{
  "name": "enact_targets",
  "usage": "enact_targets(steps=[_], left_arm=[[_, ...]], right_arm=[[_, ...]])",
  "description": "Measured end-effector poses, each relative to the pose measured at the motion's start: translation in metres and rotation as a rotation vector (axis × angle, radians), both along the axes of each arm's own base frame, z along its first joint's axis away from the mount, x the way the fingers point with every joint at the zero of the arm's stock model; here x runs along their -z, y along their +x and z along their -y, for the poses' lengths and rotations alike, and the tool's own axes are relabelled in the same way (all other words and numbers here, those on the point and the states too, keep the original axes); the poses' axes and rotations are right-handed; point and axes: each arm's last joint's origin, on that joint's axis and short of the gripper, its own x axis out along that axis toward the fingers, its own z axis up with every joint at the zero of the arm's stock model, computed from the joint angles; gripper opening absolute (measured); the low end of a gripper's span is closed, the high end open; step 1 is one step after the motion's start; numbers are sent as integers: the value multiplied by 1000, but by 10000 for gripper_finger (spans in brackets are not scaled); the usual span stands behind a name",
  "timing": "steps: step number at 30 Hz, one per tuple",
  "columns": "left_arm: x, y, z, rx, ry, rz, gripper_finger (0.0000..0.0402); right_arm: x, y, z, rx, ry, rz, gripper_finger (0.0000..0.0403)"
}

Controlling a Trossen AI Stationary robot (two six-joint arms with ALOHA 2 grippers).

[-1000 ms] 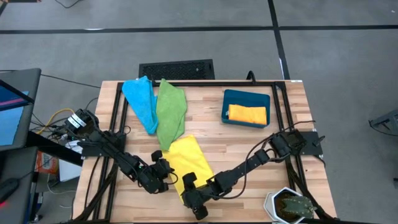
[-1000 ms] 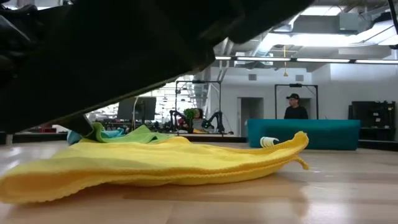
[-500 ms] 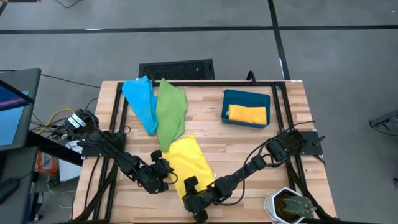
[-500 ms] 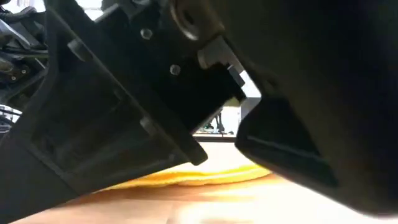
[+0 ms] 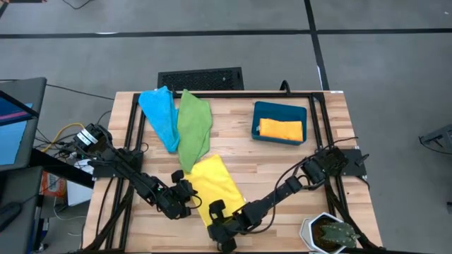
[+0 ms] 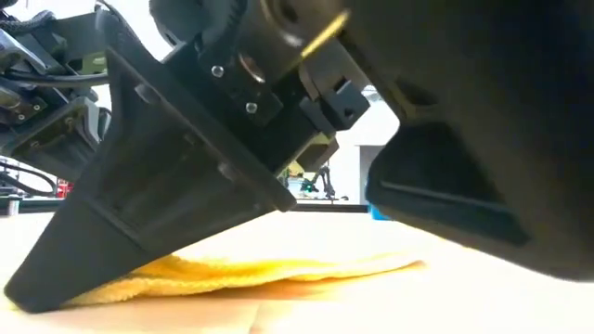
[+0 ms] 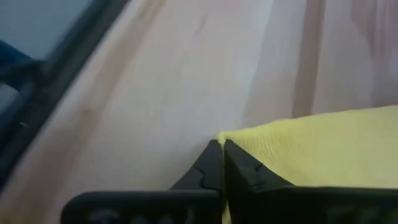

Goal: Fold microfiber towels
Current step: Fold the yellow microfiber cloth

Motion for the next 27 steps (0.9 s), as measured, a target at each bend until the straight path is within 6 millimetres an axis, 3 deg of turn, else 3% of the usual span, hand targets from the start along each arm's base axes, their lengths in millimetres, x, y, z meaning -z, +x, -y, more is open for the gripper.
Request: enact_targets(steps=[3,7,14,18,22,24,27], left_arm=[[0,0,0,0,0,0,0],[0,0,0,-1,0,1,0],[-1,0,-2,-1,23,-1,0],[-29,5,-6,-27,-23,72,0],[-60,-1,2,-151,-172,273,0],[-56,-12,13,-215,-237,337,0],[-32,-21,32,-294,-292,374,0]], right_arm=[[-9,5,3,-20,-50,-26,30],[-24,14,10,-62,-108,-29,16],[-44,21,26,-84,-93,-148,18],[-52,20,19,-124,-84,-137,20],[-52,16,14,-138,-87,-152,13],[-52,16,13,-138,-86,-150,16],[-52,16,13,-138,-83,-144,22]])
